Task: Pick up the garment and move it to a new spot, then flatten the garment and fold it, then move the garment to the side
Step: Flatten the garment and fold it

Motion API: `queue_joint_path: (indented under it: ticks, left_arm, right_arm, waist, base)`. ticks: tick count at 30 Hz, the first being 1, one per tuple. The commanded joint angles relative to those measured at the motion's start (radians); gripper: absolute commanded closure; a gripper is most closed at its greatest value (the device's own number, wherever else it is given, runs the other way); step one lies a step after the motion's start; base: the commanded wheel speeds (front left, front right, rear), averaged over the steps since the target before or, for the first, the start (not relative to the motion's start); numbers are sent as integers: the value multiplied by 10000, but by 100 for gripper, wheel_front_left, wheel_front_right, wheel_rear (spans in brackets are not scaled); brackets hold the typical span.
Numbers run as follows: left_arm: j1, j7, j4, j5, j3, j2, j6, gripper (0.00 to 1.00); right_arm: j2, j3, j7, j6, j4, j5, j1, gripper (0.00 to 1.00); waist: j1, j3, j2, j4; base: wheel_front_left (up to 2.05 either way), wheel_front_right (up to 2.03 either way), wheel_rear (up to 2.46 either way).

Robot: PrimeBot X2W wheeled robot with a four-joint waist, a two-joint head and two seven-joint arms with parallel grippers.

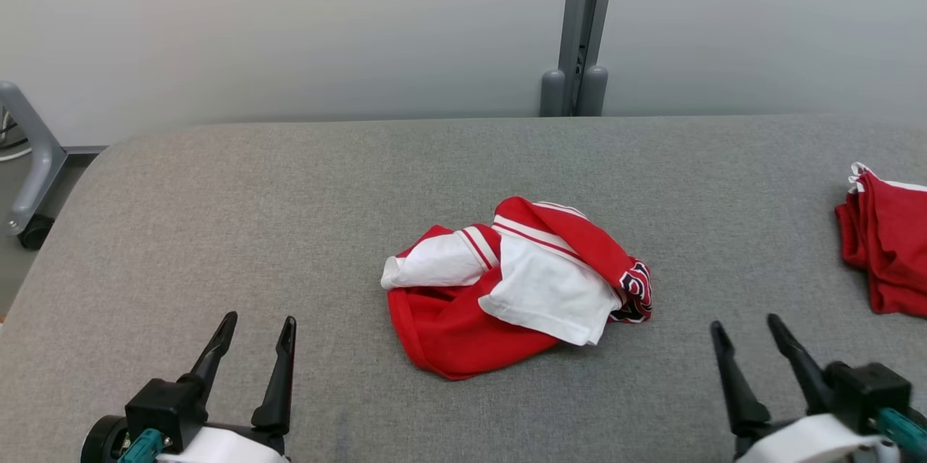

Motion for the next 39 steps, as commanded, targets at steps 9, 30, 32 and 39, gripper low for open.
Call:
queue_joint_path:
  ticks: [9,30,32,39]
  left_arm:
    - [-730,-90,20,86,-212,-92,-190,0]
    - [-2059,-651,992,203,-563,-777,-700,0]
    - [-2084,-676,1028,205,-554,-789,-710,0]
    - [-2088,-735,1177,211,-473,-808,-759,0]
  right_arm:
    - [-439,2661,1105,1,847,322,-1651,0]
    - [-285,4520,575,1,5093,-66,-5409,80]
    - [-266,4518,499,1,5181,-37,-5442,100]
    - [-176,4256,-19,1,5163,211,-5366,100]
  waist:
    - [0,755,-1,625]
    - [0,2142,-1,1617]
    - [0,2145,-1,1608]
    - [0,2090,-1,1436]
  base:
    - [0,0,0]
    - [0,0,0]
    - [0,0,0]
    - [0,0,0]
